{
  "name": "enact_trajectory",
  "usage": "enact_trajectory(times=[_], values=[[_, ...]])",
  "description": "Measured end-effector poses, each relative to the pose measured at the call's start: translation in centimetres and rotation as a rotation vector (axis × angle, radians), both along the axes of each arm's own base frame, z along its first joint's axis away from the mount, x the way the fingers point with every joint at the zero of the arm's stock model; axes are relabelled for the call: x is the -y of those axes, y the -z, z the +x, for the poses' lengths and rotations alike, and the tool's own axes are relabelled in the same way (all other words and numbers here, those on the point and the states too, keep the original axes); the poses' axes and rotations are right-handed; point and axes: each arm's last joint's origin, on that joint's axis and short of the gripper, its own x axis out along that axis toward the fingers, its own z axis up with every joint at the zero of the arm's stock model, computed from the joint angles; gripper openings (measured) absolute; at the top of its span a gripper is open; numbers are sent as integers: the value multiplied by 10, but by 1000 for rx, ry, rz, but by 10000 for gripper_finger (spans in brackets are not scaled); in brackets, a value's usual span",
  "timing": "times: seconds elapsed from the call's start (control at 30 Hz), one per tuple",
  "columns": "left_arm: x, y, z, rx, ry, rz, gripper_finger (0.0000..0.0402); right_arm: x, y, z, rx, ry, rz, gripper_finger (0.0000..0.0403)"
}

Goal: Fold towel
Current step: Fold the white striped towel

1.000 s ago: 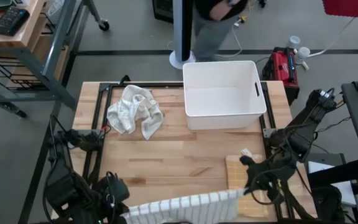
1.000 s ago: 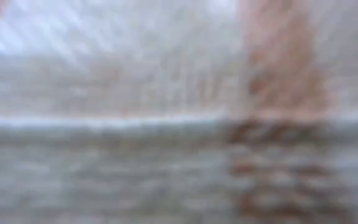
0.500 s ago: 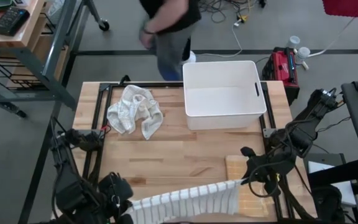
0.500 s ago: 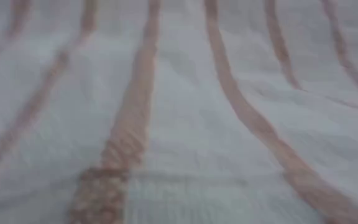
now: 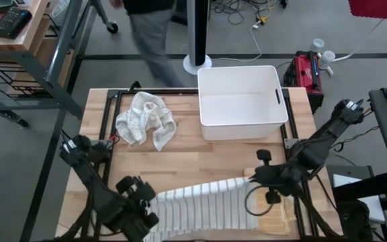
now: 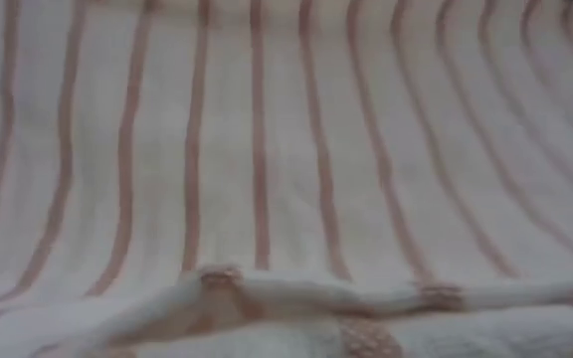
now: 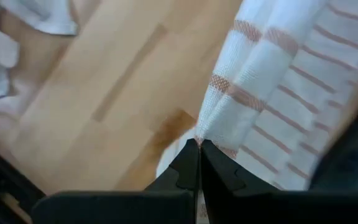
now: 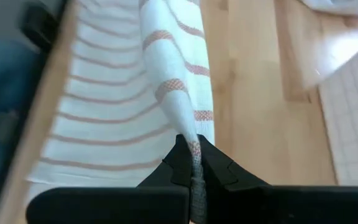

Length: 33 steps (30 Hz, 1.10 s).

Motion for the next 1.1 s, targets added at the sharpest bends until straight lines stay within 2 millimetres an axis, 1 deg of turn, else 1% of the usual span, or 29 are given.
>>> enact_trajectory(times=[0.13, 0.23, 0.37, 0.53, 0.63, 0.73, 0.83, 0.97, 1.03, 1.1], values=[[-21, 11, 4, -7, -48, 78, 0, 8, 23, 16, -60, 31, -94, 0], [-38, 25, 9, -26, -87, 144, 0, 19, 37, 27, -92, 64, -202, 0], [-64, 41, 8, -82, -140, 208, 0, 39, 47, 41, -117, 102, -287, 0], [-93, 65, -1, -151, -212, 282, 0, 66, 54, 55, -117, 158, -312, 5], [-108, 77, -5, -167, -281, 308, 6, 81, 57, 58, -155, 163, -291, 35], [-119, 88, -9, -197, -322, 319, 19, 94, 59, 60, -181, 178, -288, 82], [-124, 95, -9, -200, -344, 316, 34, 106, 59, 62, -195, 200, -300, 130], [-130, 99, -8, -211, -363, 323, 52, 119, 58, 64, -199, 213, -321, 180], [-134, 99, -9, -236, -372, 340, 60, 122, 57, 66, -183, 214, -318, 196], [-139, 98, -9, -264, -389, 347, 68, 120, 56, 69, -162, 180, -269, 204]])
